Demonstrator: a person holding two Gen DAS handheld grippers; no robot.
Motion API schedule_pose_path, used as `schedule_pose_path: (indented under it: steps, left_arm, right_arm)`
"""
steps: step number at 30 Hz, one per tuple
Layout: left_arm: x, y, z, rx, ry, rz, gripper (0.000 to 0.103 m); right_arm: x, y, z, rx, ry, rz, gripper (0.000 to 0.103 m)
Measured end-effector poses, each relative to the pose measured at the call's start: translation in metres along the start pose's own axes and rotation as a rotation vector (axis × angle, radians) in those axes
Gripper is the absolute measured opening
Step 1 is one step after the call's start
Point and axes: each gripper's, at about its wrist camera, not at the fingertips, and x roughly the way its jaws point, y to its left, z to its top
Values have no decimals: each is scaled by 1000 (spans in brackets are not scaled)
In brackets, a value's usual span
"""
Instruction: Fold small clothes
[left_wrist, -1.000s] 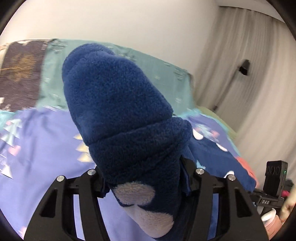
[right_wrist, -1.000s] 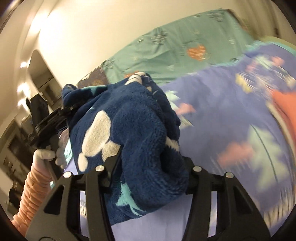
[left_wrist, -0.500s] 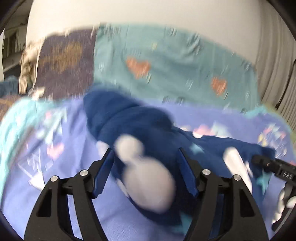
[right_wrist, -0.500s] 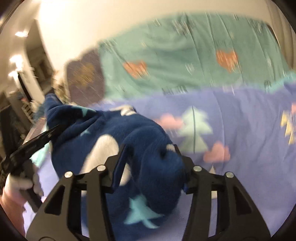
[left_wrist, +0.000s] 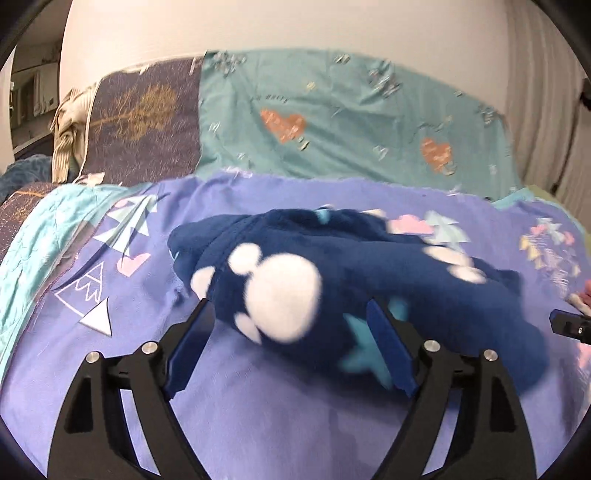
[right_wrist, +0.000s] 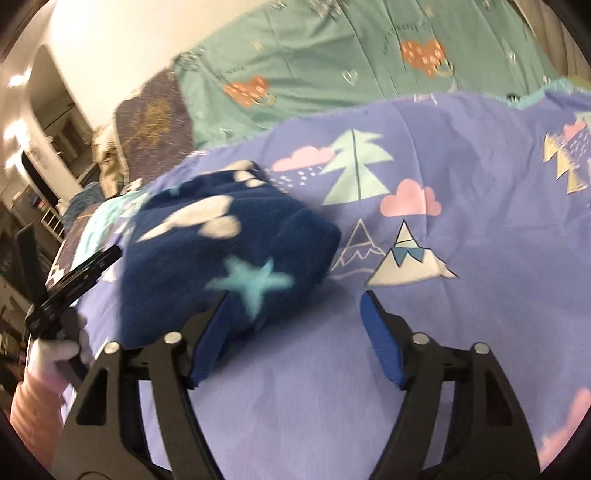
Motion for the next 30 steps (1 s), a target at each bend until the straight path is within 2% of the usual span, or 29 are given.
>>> schedule_pose_path:
  steps: [3,6,8,11,18,25,30]
  left_arm:
    - [-54,-12,-22,-2,-61,-71,95]
    - [-103,-22,-43,-8,-112,-125,102]
    - [-132,-31,-56,-6,-137,-138,102]
    - [-180,-52,-74,24,-168,-151,102]
    - [-255,-87,-100,47,-225,-168,102]
    - [-314,-117,-122,86,-255,-147,102]
    - [-346,-128,-132,93,-258,-73,102]
  right_arm:
    - [-50,14,-29,-53,-55,17,84]
    - [-101,33,-62,-109,-129,-26,93]
    - [-133,46,-83,-144,-180,-79,100]
    - [-174,61,-104,-169,-235,-120,101]
    - [-240,76,-133,-82,-300,-120,101]
    - [-277,87,-160,-40,-316,-109,101]
    - [-287,91,-173,-41,-308,-119,101]
